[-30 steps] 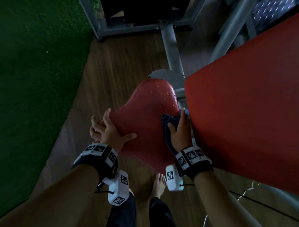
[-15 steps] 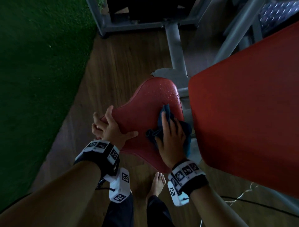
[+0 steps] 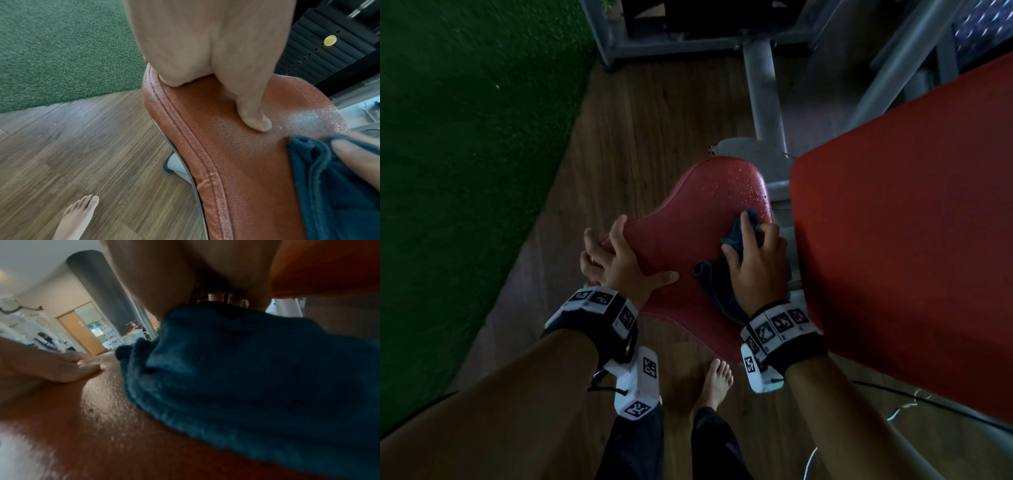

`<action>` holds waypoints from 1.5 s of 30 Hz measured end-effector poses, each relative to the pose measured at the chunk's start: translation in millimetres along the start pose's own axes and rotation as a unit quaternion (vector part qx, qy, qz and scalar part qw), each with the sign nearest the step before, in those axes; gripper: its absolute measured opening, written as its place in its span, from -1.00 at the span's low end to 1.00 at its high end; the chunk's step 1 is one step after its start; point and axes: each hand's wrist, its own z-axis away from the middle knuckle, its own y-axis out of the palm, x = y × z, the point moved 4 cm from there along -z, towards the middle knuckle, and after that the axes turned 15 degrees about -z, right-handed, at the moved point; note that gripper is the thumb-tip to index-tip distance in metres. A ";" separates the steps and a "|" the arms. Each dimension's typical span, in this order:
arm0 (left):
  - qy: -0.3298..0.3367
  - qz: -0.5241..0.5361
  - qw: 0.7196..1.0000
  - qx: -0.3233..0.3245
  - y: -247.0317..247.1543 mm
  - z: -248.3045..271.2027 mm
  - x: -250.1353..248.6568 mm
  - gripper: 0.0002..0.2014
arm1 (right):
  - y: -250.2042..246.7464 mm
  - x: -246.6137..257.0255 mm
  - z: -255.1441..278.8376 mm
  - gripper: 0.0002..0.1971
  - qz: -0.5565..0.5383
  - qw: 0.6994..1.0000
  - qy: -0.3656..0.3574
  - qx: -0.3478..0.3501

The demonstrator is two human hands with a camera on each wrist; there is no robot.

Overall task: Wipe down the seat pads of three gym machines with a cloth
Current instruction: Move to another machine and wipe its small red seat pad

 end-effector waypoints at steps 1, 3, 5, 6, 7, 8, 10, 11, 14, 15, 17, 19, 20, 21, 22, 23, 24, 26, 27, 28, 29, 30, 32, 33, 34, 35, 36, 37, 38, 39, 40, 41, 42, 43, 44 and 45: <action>0.001 0.000 1.000 0.000 0.2 0.0 0.3 0.24 | -0.2 -1.7 2.9 -0.40 0.000 1.000 0.001 0.000; 0.002 0.001 1.000 -0.001 0.0 0.4 0.6 0.24 | 0.4 -5.6 13.8 -0.41 -0.007 1.000 0.002 0.007; 0.001 -0.002 1.000 -0.007 -0.2 0.6 0.7 0.24 | 3.6 -7.3 26.5 -0.41 -0.012 1.000 -0.001 0.025; 0.001 -0.003 1.000 -0.008 -0.1 0.6 0.5 0.24 | 4.9 -7.1 29.6 -0.41 -0.012 0.999 -0.002 0.032; 0.000 -0.002 1.000 -0.007 0.0 0.5 0.2 0.23 | 6.0 -6.8 28.9 -0.42 -0.015 0.999 -0.003 0.038; -0.002 0.000 1.000 -0.004 -0.1 0.7 0.1 0.23 | 6.2 -6.2 24.5 -0.43 -0.020 0.999 -0.001 0.046; -0.001 0.000 1.000 -0.001 -0.6 0.4 -0.3 0.23 | 6.4 -3.9 7.1 -0.45 -0.035 0.998 0.005 0.060; 0.000 0.000 1.000 -0.001 -1.0 0.6 -0.2 0.22 | 5.5 -1.9 -3.4 -0.45 -0.039 0.997 0.002 0.063; 0.003 0.001 1.000 -0.005 -1.0 0.8 0.4 0.22 | 0.4 5.3 -24.6 -0.45 -0.030 0.997 -0.005 0.078; 0.002 0.000 1.000 -0.008 -0.7 1.0 0.7 0.22 | -1.1 5.0 -24.3 -0.43 -0.031 0.996 -0.001 0.078; 0.002 -0.002 1.000 -0.012 -0.5 1.2 0.2 0.22 | -4.0 2.6 -13.2 -0.36 -0.068 0.996 0.011 0.058; 0.003 -0.001 1.000 -0.013 -0.9 1.5 -1.0 0.23 | -6.0 -3.8 4.6 -0.33 -0.122 0.992 0.021 0.029; 0.004 -0.002 1.000 -0.012 -1.5 1.8 -1.8 0.23 | -5.9 -7.5 12.3 -0.35 -0.133 0.991 0.026 0.023; 0.005 -0.003 1.000 -0.010 -2.6 1.9 -2.7 0.23 | -6.3 -10.0 17.9 -0.38 -0.136 0.990 0.029 0.022; 0.005 -0.001 1.000 -0.007 -3.0 1.9 -3.3 0.22 | -6.5 -11.4 20.9 -0.41 -0.135 0.990 0.032 0.023; 0.005 0.001 1.000 -0.001 -3.6 1.8 -3.6 0.22 | -6.8 -10.9 21.6 -0.43 -0.133 0.990 0.035 0.025; 0.004 0.003 1.000 0.004 -4.1 1.6 -3.8 0.21 | -6.8 -9.2 19.7 -0.45 -0.134 0.990 0.035 0.029; 0.002 0.005 1.000 0.010 -4.8 1.4 -3.5 0.21 | -6.7 -4.3 8.9 -0.49 -0.135 0.990 0.025 0.031; 0.002 0.006 1.000 0.009 -4.6 1.4 -3.3 0.20 | -5.7 -2.5 0.3 -0.50 -0.133 0.990 0.019 0.033; 0.003 0.006 1.000 0.008 -4.9 1.6 -3.0 0.20 | -4.2 -0.4 -9.6 -0.50 -0.129 0.991 0.015 0.038; 0.004 0.005 1.000 0.006 -4.5 1.6 -2.8 0.19 | -2.6 2.0 -20.6 -0.51 -0.122 0.992 0.011 0.042; 0.003 0.006 1.000 0.007 -4.2 1.5 -2.7 0.19 | -1.6 4.9 -32.1 -0.51 -0.113 0.993 0.009 0.045; 0.002 0.007 1.000 0.011 -3.6 1.3 -2.3 0.18 | -0.7 8.4 -51.5 -0.51 -0.102 0.993 0.017 0.052; 0.003 0.007 1.000 0.010 -3.4 1.1 -1.9 0.18 | -1.1 10.0 -56.8 -0.51 -0.101 0.993 0.019 0.054; 0.003 0.006 1.000 0.009 -3.5 1.4 -1.6 0.18 | -2.0 11.6 -56.3 -0.49 -0.101 0.993 0.015 0.056; 0.002 0.004 1.000 0.006 -3.4 1.4 -1.4 0.19 | -3.1 13.3 -50.7 -0.46 -0.095 0.994 0.001 0.057; 0.001 0.000 1.000 0.002 -2.8 1.1 -1.5 0.19 | -3.4 14.2 -39.5 -0.41 -0.073 0.995 -0.020 0.060; 0.001 -0.004 1.000 -0.004 -2.6 1.0 -1.8 0.20 | -2.5 14.3 -23.5 -0.37 -0.039 0.996 -0.035 0.069; 0.001 -0.007 1.000 -0.011 -2.1 0.8 -2.0 0.20 | 0.1 12.8 -4.5 -0.36 -0.004 0.995 -0.033 0.090; 0.002 -0.008 1.000 -0.018 -1.5 0.4 -2.2 0.21 | 4.2 9.2 15.0 -0.38 0.019 0.993 -0.020 0.116; 0.003 -0.009 1.000 -0.022 -1.1 0.1 -2.6 0.22 | 8.6 3.6 32.2 -0.40 0.028 0.990 -0.004 0.138; 0.002 -0.010 1.000 -0.023 -0.7 0.1 -2.7 0.22 | 12.4 -2.8 45.5 -0.42 0.029 0.989 0.008 0.148; 0.002 -0.011 1.000 -0.025 -0.2 0.3 -2.8 0.23 | 14.5 -8.0 54.9 -0.42 0.032 0.988 0.014 0.148; 0.003 -0.011 1.000 -0.026 0.1 0.3 -2.7 0.23 | 16.0 -11.4 59.3 -0.42 0.037 0.989 0.014 0.144; 0.004 -0.009 1.000 -0.026 0.0 0.5 -2.6 0.23 | 17.4 -13.1 60.5 -0.41 0.040 0.989 0.014 0.142; 0.006 -0.007 1.000 -0.025 0.0 0.5 -2.6 0.23 | 18.6 -13.0 58.8 -0.41 0.041 0.989 0.016 0.143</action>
